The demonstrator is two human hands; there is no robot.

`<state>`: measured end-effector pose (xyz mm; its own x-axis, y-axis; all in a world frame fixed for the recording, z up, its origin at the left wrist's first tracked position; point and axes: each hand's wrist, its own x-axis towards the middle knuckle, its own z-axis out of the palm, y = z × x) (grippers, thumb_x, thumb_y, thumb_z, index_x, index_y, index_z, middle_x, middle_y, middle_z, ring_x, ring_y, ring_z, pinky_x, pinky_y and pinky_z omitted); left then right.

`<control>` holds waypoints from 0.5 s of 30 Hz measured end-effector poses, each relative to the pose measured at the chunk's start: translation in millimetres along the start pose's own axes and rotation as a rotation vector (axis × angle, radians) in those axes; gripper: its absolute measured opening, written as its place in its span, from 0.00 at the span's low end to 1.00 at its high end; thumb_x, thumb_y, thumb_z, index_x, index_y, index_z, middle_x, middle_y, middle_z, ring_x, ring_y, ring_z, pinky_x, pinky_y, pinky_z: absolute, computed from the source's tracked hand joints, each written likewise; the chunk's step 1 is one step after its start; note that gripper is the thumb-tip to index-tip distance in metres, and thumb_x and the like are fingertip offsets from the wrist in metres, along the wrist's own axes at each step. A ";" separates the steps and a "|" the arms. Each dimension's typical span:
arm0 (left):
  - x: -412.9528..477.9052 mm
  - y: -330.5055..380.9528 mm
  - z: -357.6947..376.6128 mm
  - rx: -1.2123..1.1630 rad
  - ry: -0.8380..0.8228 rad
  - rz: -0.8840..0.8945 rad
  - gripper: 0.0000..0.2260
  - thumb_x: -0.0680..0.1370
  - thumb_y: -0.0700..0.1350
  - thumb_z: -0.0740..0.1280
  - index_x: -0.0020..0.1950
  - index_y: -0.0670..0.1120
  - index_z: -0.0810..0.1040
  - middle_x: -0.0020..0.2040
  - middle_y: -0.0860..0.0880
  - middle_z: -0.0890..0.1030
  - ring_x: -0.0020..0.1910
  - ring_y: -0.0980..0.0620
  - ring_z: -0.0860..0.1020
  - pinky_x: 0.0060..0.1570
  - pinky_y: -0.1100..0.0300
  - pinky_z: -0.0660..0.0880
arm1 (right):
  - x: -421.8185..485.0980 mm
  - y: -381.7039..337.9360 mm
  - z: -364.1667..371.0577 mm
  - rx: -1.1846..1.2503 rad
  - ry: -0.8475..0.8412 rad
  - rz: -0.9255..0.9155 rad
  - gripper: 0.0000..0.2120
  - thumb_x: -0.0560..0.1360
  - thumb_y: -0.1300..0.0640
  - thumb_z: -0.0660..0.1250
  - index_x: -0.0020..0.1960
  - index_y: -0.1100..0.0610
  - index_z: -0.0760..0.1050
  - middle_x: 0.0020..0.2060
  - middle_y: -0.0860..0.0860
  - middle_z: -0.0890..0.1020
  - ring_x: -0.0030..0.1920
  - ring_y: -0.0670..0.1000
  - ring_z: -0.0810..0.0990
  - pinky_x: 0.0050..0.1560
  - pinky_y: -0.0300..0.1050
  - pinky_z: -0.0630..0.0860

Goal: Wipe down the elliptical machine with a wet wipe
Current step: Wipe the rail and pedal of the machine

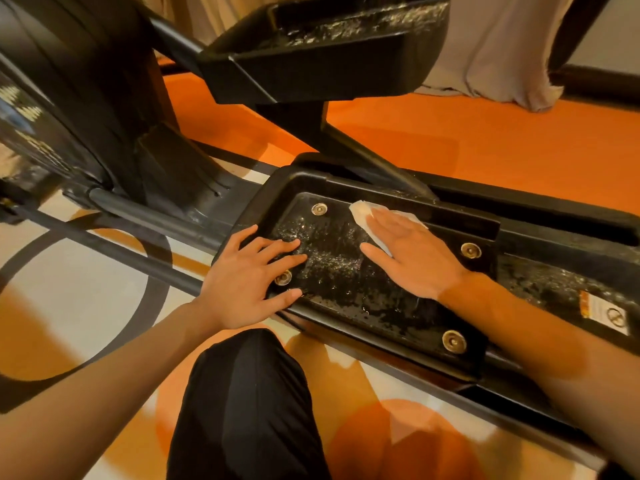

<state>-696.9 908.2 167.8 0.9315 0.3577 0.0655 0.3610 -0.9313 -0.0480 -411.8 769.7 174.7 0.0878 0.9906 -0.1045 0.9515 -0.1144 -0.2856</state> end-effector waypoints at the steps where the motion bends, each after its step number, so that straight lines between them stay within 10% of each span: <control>1: -0.1 0.4 0.3 0.003 0.007 0.003 0.28 0.83 0.67 0.52 0.74 0.54 0.77 0.73 0.52 0.77 0.69 0.48 0.77 0.76 0.38 0.61 | -13.3 12.0 0.0 -0.001 -0.007 0.023 0.48 0.75 0.24 0.29 0.83 0.52 0.53 0.82 0.50 0.57 0.82 0.49 0.53 0.82 0.48 0.48; 15: 3.3 1.1 5.9 -0.001 0.067 0.000 0.32 0.83 0.69 0.48 0.72 0.52 0.79 0.71 0.51 0.78 0.65 0.46 0.79 0.75 0.37 0.62 | -64.7 32.9 -15.8 -0.031 -0.020 0.117 0.46 0.75 0.25 0.35 0.84 0.52 0.52 0.82 0.47 0.51 0.82 0.46 0.49 0.77 0.41 0.46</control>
<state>-693.2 908.7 162.0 0.9267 0.3519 0.1319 0.3605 -0.9316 -0.0473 -381.6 703.0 187.1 0.1935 0.9688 -0.1546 0.9438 -0.2269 -0.2404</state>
